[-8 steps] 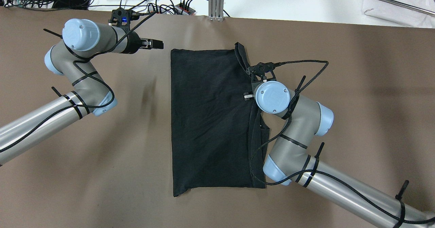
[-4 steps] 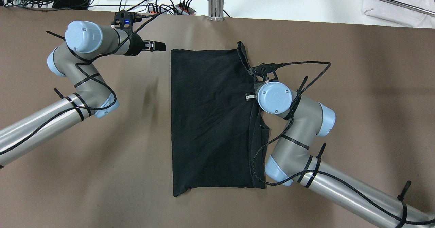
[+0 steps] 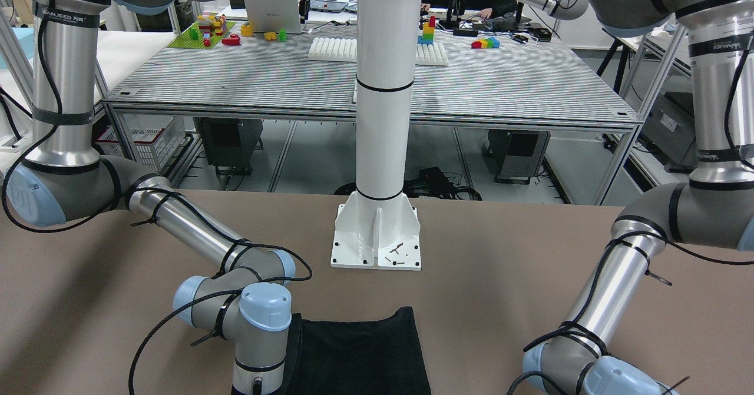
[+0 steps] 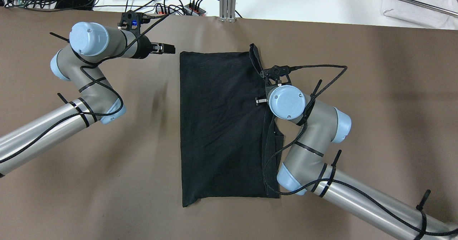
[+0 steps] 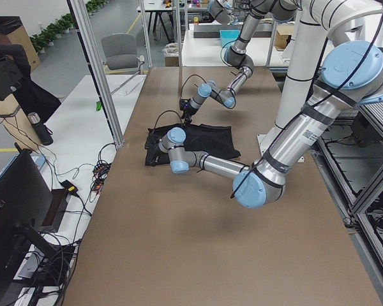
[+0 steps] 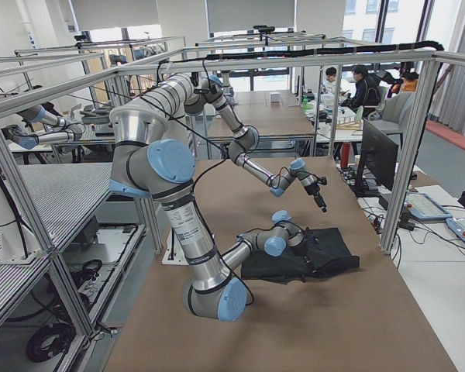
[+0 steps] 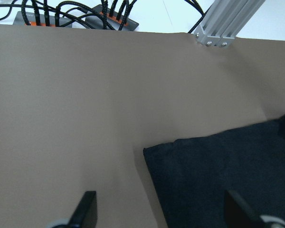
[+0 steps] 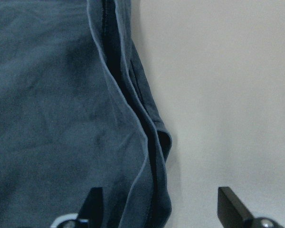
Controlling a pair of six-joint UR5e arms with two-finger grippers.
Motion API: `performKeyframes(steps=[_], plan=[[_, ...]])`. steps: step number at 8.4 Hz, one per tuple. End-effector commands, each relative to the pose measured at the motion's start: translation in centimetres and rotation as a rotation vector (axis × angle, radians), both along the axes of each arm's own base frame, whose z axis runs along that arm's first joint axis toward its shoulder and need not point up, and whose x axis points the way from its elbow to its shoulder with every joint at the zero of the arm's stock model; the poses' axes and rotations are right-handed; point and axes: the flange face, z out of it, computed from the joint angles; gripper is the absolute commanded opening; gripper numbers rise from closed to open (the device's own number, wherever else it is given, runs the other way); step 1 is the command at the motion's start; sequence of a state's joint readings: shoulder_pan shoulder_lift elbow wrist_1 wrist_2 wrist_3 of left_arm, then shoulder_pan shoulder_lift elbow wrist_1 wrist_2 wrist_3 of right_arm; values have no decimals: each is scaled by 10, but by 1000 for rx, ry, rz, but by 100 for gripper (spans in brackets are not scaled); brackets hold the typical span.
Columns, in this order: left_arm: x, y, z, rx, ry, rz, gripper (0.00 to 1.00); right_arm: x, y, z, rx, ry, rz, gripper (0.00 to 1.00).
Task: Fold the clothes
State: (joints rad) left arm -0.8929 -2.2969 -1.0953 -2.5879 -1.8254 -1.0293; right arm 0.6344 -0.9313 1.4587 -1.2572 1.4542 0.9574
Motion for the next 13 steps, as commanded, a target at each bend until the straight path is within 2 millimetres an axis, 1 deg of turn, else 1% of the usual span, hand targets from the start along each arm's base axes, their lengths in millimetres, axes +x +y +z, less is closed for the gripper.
performKeyframes(steps=[1,3,4,5,6,7,8,9,10,11,12,13], plan=[[1,-1,-4,3,3,0,94,-1,1,4,-21,-13,20,89],[2,-1,-6,2,2,2,94,1,1,22,-29,8,17,87],[3,-1,-10,5,4,2,94,7,-4,31,-28,11,24,86],[3,-2,-11,5,5,0,94,18,-15,45,-36,29,39,86],[4,-2,-10,2,3,-4,94,37,-22,70,-19,60,14,85],[8,0,-8,0,0,0,94,67,-28,103,-6,61,-29,85],[8,0,-8,-1,-1,0,94,98,-36,113,-9,1,-71,85],[7,0,-7,-1,-1,-2,94,111,-42,99,-65,-80,-129,85],[7,0,-7,-1,-1,-2,94,119,-53,77,-88,-126,-142,86],[7,0,-7,-1,-1,-2,94,115,-58,56,-98,-154,-129,88],[7,0,-6,-1,-1,-2,94,111,-63,29,-110,-216,-86,92],[7,0,-6,-1,1,-2,94,104,-67,-6,-126,-289,-44,93]])
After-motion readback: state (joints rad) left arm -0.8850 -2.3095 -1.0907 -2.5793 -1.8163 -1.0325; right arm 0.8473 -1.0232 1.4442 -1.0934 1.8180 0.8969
